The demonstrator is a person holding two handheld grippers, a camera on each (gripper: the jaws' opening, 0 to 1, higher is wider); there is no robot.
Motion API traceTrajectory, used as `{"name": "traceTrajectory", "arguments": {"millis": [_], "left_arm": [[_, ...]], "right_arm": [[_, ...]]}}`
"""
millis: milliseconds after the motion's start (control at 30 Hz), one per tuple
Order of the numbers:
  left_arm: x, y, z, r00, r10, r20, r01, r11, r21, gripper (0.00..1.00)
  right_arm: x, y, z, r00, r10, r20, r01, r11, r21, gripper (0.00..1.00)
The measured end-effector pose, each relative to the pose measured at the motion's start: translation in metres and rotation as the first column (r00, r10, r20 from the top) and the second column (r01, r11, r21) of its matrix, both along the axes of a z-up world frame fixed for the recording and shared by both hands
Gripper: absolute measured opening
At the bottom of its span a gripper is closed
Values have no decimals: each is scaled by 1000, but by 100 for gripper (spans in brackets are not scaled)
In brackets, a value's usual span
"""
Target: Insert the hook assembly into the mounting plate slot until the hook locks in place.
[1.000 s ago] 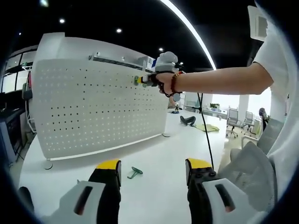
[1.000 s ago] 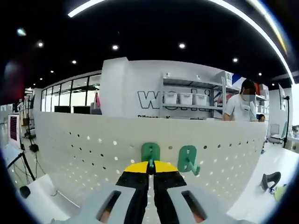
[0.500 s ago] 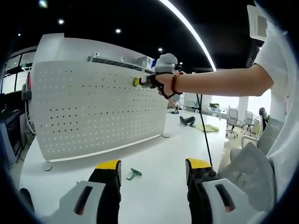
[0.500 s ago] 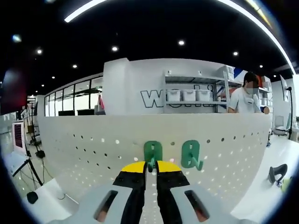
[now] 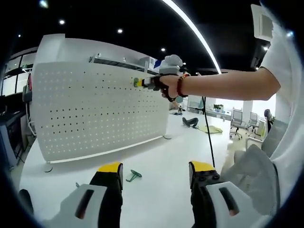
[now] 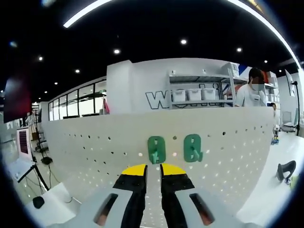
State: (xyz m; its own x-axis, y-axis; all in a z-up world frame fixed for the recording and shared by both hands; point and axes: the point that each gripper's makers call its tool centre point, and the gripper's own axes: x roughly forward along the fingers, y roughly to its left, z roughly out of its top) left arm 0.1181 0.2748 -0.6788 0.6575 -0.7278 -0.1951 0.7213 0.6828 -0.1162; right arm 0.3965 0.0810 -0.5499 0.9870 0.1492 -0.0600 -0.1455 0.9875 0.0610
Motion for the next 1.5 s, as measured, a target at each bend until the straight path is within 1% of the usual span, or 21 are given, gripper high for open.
{"name": "traceTrajectory", "arguments": {"millis": [267,367,500,600,733,867,967,1033,1167,1267,1367,1500], "left_arm": [[-5,2,-1,1000,10,-4,-10,1000,1,58],[-6,3,1,1000,13,-4,-13,1000,3,58],[-8,5,5,1000,13,3,-13,1000,1,58],[-9,7,5,1000,11,5,-11,1000,11,58],[-10,6,6,1000,1,3,-1,1000,7,58],[-12,5,5,1000,-13,0,13,1000,8,57],[-14,5,5,1000,-28,-3,28,1000,4,57],[-15,7,3,999,-38,-8,38,999,7,57],[-17,10,2,998,-63,-14,63,998,0,57],[-18,13,0,996,-84,-16,84,996,15,56],[-15,19,0,996,-90,-18,91,996,15,56],[-10,27,-2,997,-75,-24,75,997,26,55]], "right_arm": [[-11,2,-11,1000,10,-14,-9,1000,13,10],[-16,6,-12,1000,25,-17,-25,1000,-13,11],[-25,9,-13,999,44,-17,-44,999,-24,13],[-33,12,-13,998,56,-17,-56,997,-49,13],[-48,17,-13,997,79,-12,-79,996,-49,14],[-61,19,-18,996,87,-17,-88,995,-57,14],[-70,20,-23,996,88,-24,-89,995,-52,14],[-75,22,-28,995,90,-33,-92,994,-60,14],[-88,23,-39,996,80,-49,-83,995,-49,15],[-97,25,-47,995,74,-64,-77,996,-43,15],[-104,26,-51,995,69,-69,-71,997,-35,15],[-115,27,-56,995,72,-74,-75,997,-31,15]]}}
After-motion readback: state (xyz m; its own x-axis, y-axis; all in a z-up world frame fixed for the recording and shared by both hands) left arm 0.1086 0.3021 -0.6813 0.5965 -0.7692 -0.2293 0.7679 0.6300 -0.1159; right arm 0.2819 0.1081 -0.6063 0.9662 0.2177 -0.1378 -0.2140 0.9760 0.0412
